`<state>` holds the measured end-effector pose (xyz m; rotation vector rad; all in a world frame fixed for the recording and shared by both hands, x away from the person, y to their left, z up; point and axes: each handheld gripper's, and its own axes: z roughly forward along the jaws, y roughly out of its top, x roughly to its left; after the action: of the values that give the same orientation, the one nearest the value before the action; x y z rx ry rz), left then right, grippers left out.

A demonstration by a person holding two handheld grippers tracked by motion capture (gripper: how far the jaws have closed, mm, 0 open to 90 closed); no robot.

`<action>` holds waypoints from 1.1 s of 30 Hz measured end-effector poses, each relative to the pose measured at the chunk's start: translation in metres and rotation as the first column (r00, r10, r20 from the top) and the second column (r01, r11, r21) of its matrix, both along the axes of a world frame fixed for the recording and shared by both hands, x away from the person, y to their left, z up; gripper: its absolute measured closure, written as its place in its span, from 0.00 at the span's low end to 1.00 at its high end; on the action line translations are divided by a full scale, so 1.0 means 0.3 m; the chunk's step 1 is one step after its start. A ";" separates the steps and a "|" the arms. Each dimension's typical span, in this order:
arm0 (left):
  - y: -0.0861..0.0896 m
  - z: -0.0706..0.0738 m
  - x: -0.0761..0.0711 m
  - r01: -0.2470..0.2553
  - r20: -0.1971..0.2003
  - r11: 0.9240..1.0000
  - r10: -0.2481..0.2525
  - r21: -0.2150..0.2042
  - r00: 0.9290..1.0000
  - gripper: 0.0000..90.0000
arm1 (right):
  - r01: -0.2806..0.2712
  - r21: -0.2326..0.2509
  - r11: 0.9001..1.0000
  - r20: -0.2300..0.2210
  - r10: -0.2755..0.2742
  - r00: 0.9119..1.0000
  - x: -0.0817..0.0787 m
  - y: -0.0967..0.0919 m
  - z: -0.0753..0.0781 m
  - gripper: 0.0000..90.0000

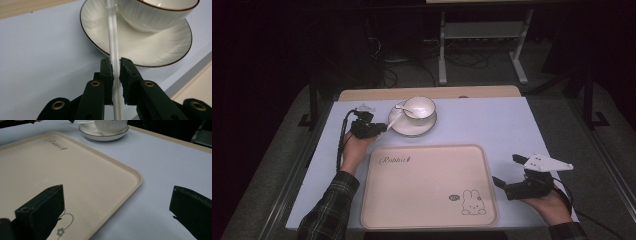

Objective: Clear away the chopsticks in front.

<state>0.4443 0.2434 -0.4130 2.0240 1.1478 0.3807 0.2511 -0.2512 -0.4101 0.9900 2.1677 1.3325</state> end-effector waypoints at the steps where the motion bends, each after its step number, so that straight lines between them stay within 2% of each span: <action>1: 0.000 0.000 0.000 0.000 0.000 1.000 0.000 0.000 1.000 0.89 | 0.000 0.000 1.000 0.000 0.000 1.000 0.000 0.000 0.000 0.00; 17: -0.008 -0.041 0.016 0.003 -0.052 1.000 -0.002 0.019 0.999 0.90 | 0.001 -0.002 1.000 -0.001 -0.001 1.000 -0.001 -0.001 -0.001 0.00; 27: -0.019 -0.054 0.022 0.000 -0.056 1.000 0.001 0.026 0.998 0.94 | 0.005 -0.003 1.000 -0.003 -0.005 1.000 -0.007 -0.004 -0.002 0.00; 33: -0.018 -0.047 0.022 -0.029 -0.051 0.999 0.031 0.038 0.998 0.95 | 0.010 -0.003 1.000 -0.003 -0.010 1.000 -0.013 -0.008 -0.002 0.00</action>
<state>0.4510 0.2381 -0.4270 2.0615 1.2123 0.3698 0.2471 -0.2535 -0.4108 1.0008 2.1640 1.3236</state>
